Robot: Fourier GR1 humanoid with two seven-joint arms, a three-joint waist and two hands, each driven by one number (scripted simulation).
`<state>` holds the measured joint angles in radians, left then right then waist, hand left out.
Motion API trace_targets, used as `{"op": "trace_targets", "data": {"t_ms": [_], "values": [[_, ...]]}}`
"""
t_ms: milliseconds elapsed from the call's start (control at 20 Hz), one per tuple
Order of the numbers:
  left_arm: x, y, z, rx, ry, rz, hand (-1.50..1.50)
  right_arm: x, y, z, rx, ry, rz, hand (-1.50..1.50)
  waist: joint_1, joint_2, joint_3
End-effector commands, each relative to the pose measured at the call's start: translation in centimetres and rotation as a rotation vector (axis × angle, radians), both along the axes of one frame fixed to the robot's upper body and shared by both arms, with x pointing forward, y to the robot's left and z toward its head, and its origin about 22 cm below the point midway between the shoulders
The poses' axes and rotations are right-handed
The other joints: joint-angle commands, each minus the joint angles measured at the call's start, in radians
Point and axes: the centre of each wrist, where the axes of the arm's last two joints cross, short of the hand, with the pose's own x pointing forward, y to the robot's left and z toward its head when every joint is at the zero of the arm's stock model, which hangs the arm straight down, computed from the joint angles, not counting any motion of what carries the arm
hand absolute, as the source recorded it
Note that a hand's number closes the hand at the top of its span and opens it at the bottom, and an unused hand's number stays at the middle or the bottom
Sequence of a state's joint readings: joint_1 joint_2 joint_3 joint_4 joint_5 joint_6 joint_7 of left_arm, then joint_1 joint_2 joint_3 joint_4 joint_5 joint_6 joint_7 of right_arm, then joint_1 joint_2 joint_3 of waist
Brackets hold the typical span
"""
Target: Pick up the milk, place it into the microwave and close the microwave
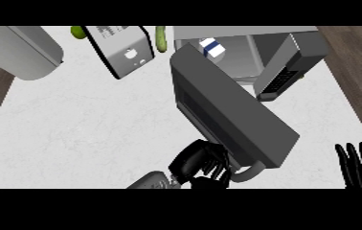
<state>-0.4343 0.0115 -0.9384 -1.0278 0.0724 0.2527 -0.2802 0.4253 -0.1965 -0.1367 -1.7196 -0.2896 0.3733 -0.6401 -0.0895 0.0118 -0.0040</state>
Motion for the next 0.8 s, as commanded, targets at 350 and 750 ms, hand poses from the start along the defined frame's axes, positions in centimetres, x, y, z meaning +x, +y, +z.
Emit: {"op": "trace_targets", "data": {"t_ms": [350, 750], "values": [[3.0, -2.0, 4.0, -0.175, -0.044, 0.196, 1.5, 1.0, 0.5, 3.0, -0.026, -0.054, 0.117, -1.5, -0.111, 0.028, -0.007], [5.7, -2.6, 6.9, -0.31, -0.142, 0.284, -1.5, 2.0, 0.3, 5.0, -0.02, -0.106, 0.16, -1.5, -0.172, 0.043, -0.006]]}}
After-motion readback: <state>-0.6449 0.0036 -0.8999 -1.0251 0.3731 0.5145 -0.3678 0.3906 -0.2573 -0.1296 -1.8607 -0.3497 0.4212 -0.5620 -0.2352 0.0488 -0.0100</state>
